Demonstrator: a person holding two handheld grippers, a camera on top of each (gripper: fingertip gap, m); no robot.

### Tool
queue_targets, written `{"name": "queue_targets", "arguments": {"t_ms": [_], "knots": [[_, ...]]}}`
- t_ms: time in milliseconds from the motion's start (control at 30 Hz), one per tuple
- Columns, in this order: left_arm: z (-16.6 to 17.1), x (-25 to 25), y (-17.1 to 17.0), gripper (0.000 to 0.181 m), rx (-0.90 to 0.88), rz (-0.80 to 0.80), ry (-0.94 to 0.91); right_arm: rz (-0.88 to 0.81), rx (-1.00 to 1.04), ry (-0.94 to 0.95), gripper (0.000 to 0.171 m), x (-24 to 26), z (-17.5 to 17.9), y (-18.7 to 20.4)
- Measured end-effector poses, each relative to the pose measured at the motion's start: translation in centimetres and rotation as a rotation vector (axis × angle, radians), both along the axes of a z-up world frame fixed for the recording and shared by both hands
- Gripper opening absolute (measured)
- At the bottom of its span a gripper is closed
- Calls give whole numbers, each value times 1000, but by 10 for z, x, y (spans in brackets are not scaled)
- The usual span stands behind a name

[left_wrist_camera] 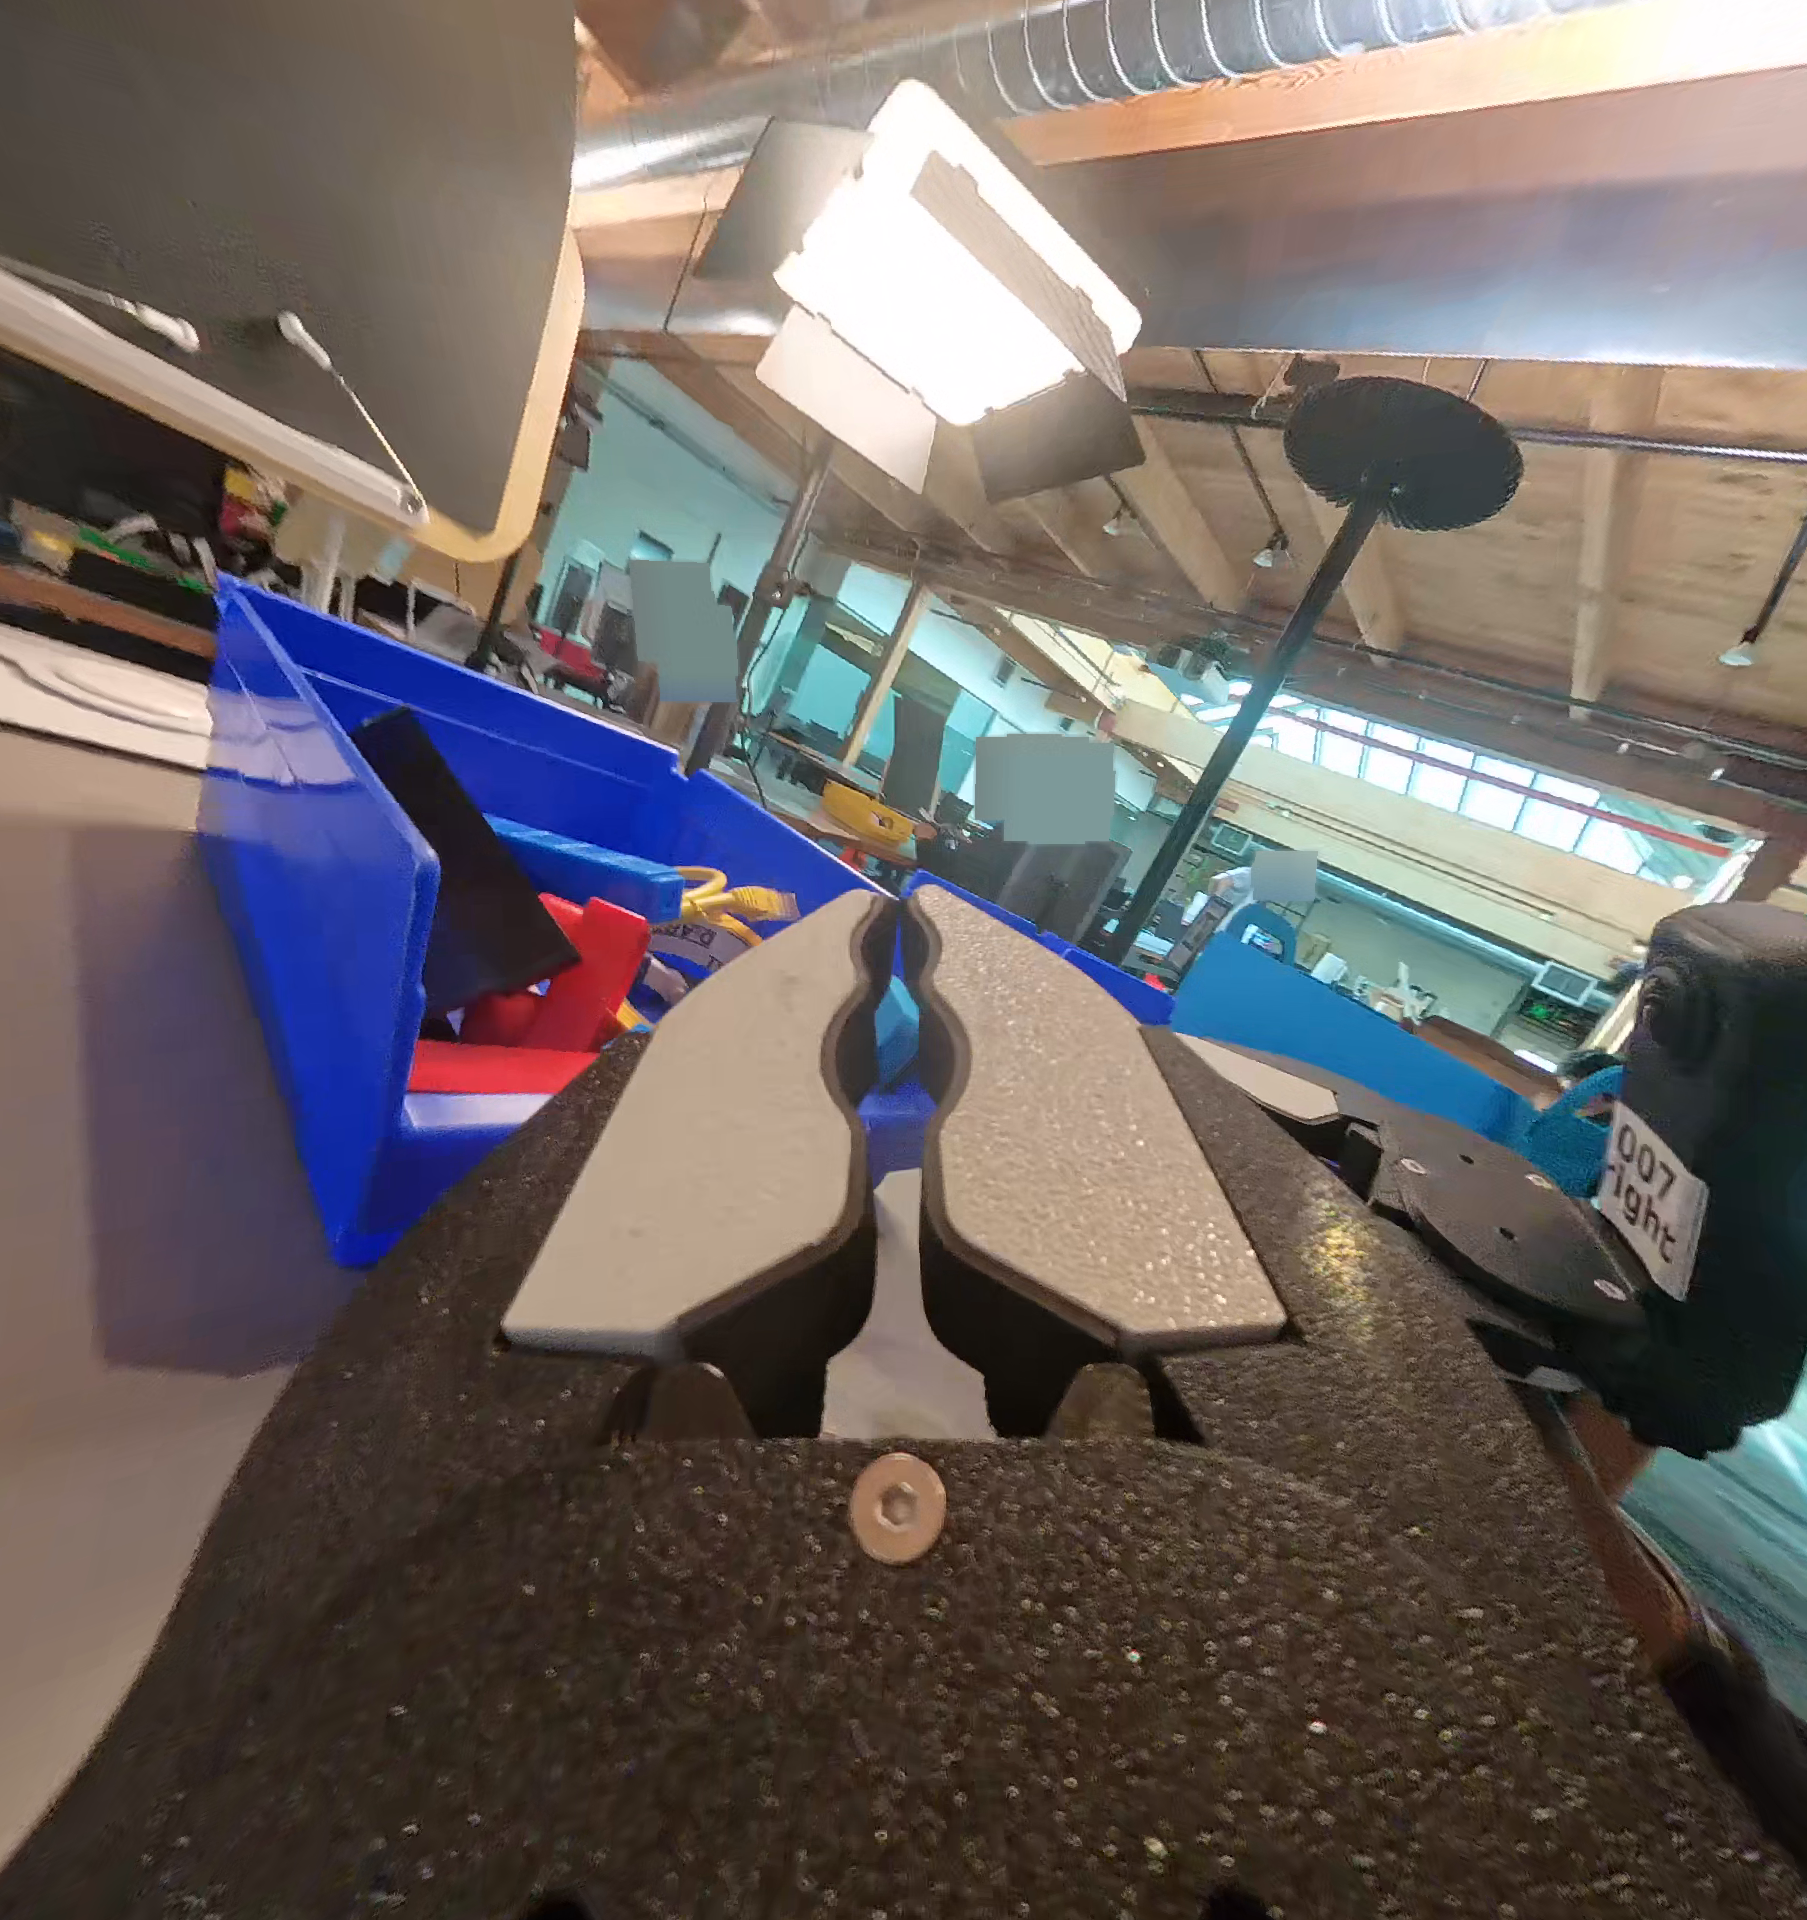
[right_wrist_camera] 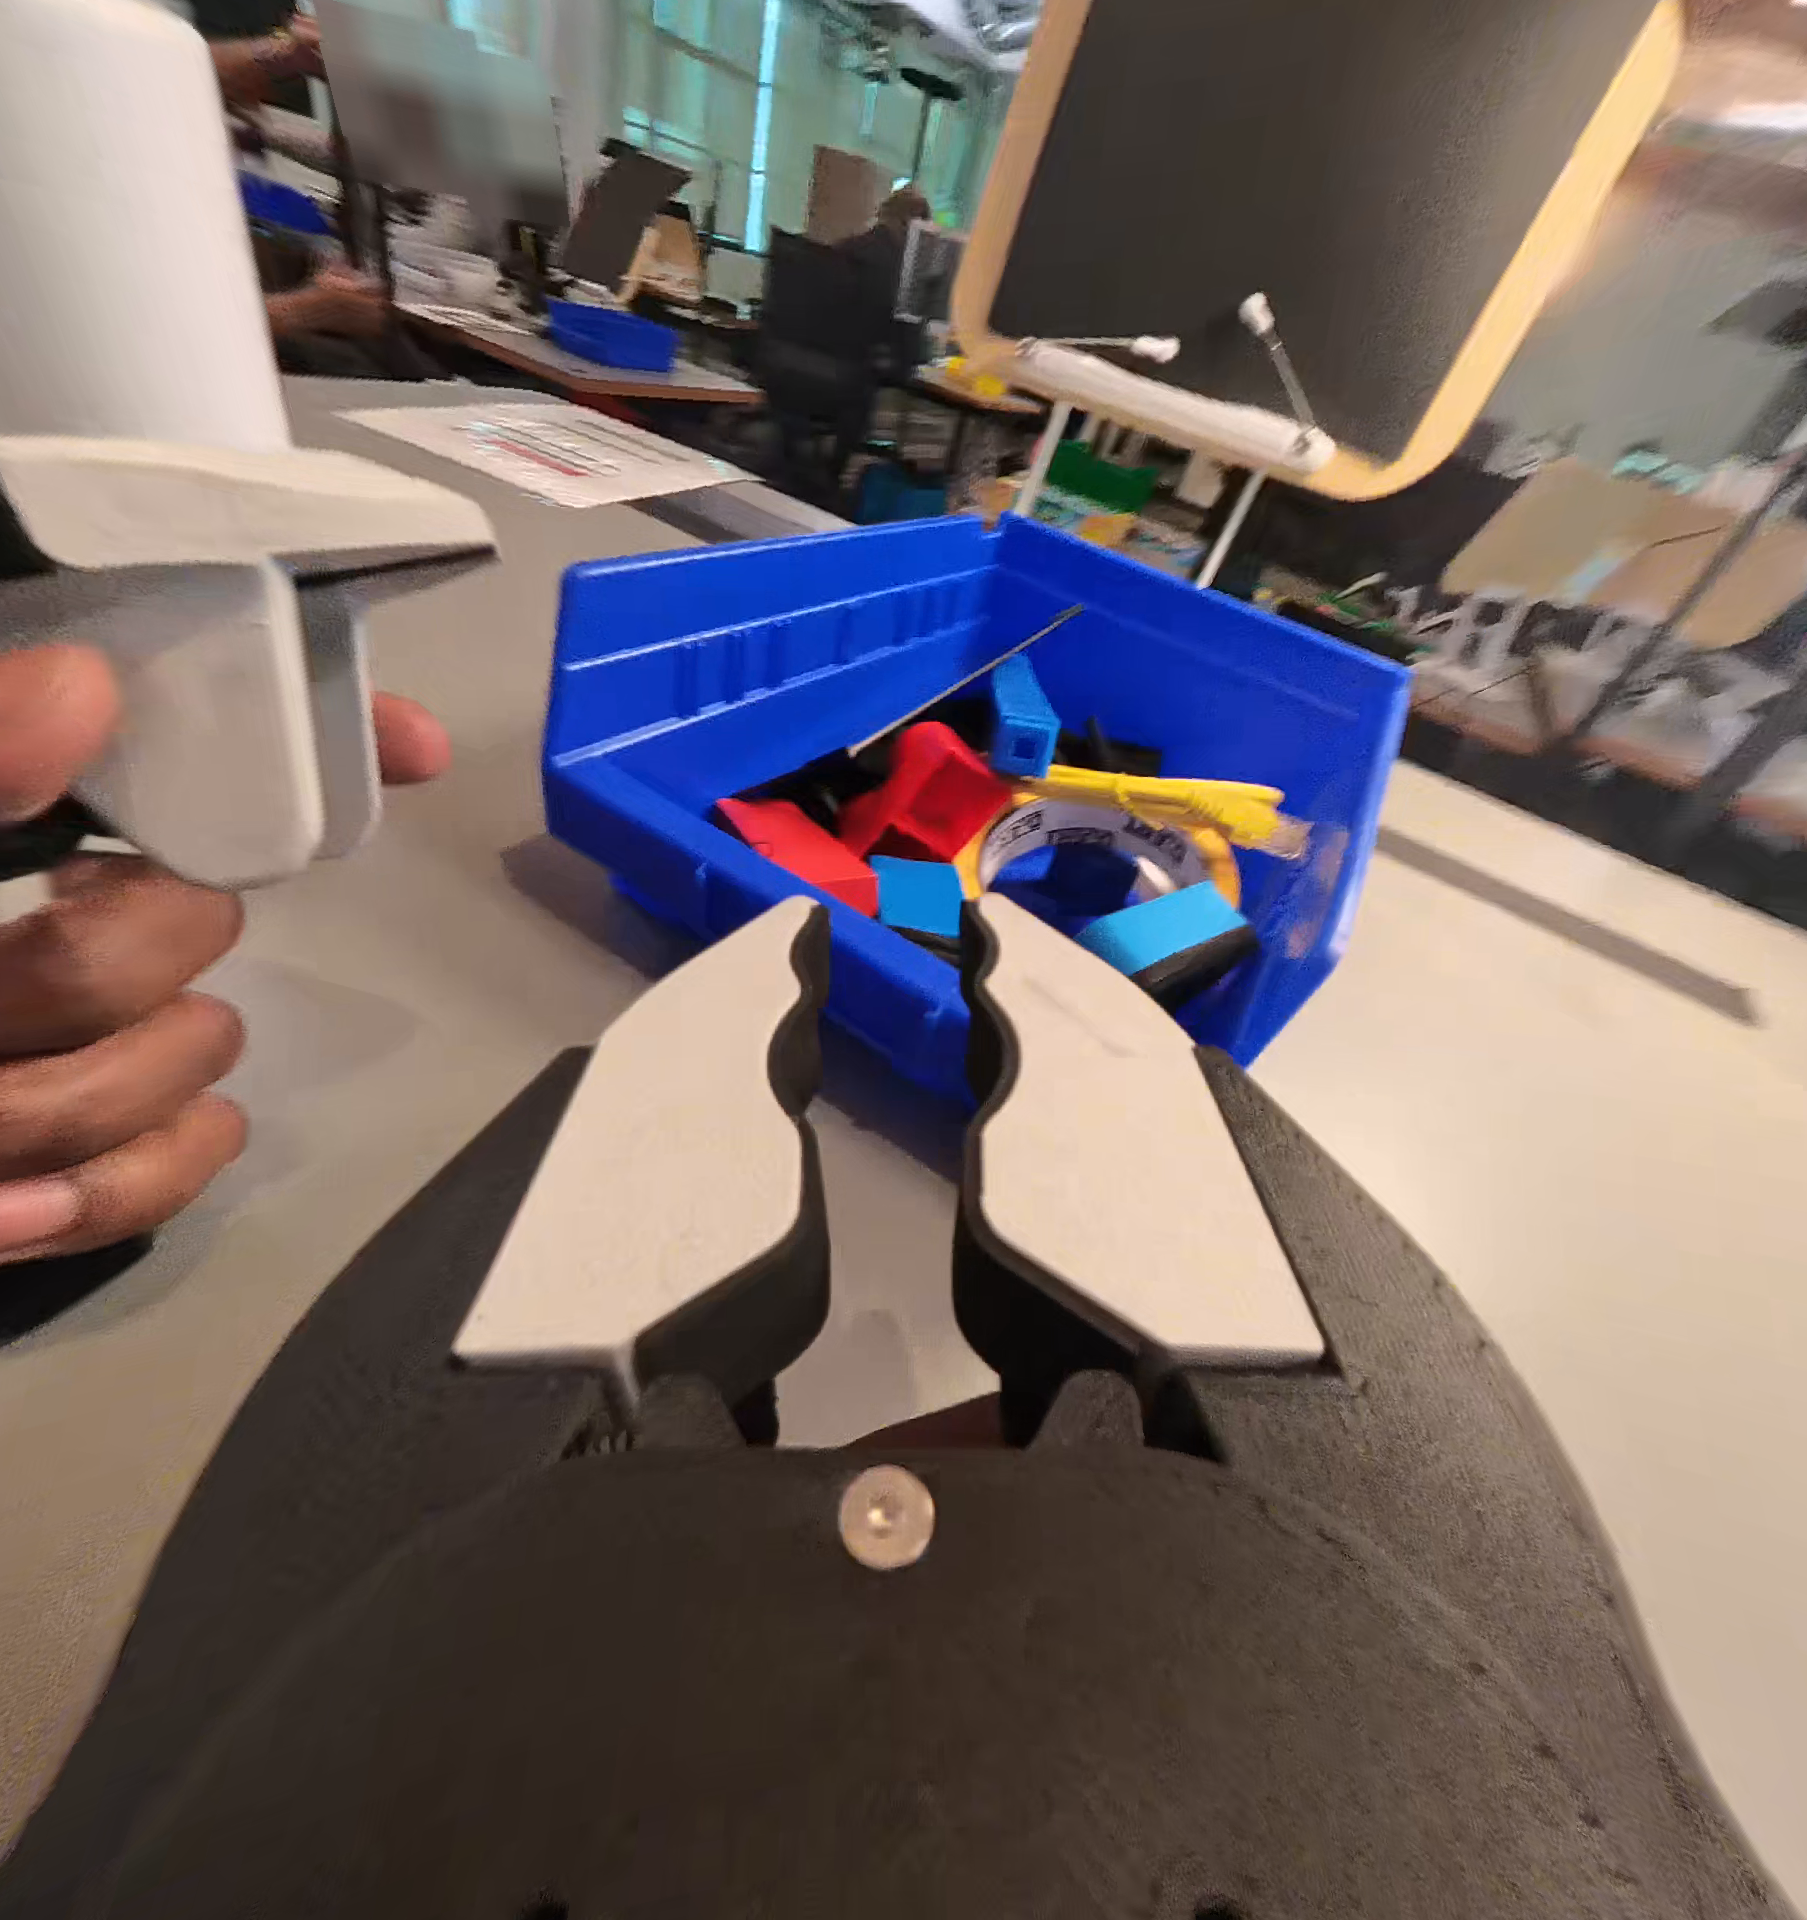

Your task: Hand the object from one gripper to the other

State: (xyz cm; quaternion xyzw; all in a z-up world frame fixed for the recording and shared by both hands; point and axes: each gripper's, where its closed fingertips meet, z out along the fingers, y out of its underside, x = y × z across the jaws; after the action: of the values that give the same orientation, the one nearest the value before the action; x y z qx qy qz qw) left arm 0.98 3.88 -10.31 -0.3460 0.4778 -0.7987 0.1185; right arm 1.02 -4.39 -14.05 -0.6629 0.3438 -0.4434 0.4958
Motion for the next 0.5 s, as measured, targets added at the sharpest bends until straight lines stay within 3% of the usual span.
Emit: {"name": "queue_targets", "arguments": {"t_ms": [333,500], "knots": [[3,-5,-4,1,2,-35,-26,-54,77,-42,20,3,9,15],[6,-22,-18,4,71,-121,-98,62,110,-8,22,-2,9,26]]}}
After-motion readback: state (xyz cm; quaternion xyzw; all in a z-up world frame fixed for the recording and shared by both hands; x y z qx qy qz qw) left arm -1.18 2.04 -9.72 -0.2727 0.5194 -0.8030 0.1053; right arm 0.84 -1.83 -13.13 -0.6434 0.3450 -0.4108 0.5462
